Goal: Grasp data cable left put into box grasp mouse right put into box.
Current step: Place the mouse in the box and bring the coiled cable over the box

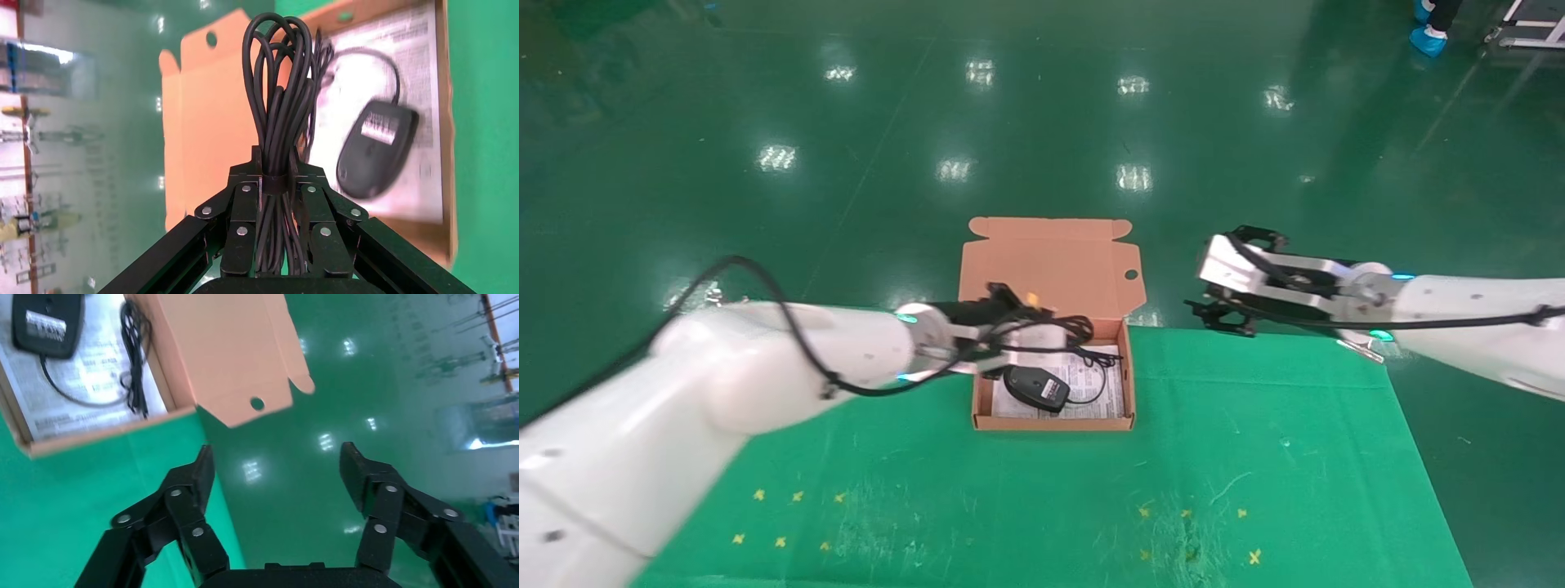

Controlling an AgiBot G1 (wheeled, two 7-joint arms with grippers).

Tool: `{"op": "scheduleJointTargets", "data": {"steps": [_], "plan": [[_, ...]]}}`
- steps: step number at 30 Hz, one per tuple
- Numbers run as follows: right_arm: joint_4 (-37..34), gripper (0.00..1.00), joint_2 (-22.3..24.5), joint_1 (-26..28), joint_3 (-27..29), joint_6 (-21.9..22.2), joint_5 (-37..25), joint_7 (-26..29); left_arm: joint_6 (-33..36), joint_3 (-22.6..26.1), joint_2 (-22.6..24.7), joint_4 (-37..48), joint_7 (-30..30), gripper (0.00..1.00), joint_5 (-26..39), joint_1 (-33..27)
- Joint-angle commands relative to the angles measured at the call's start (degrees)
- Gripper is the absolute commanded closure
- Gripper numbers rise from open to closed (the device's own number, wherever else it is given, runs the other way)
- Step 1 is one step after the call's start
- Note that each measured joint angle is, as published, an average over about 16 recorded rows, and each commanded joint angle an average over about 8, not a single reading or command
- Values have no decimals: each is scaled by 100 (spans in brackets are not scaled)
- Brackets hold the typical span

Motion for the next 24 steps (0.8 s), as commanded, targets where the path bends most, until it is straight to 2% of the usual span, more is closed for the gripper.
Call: {"op": "scheduleJointTargets", "data": {"steps": [1, 11, 12, 19, 20, 24], "plan": [[286, 0, 222, 6, -20, -35, -90, 168, -201, 58, 220, 327, 208, 100, -86, 20], [1997, 0, 1159, -151, -134, -289, -640, 1368, -987, 923, 322, 737, 892, 100, -1139, 45], [2130, 0, 1222, -166, -140, -301, -687, 1449, -1033, 998, 325, 769, 912, 92, -1211, 31], [2650, 0, 1467, -240, -162, -323, -887, 1752, -1193, 1326, 358, 923, 948, 4, -1551, -92], [2676, 0, 1480, -245, -164, -324, -900, 1765, -1204, 1345, 360, 932, 950, 0, -1572, -102], [2626, 0, 1454, -246, -163, -316, -888, 1737, -1184, 1321, 328, 900, 946, 0, -1551, -99]]}}
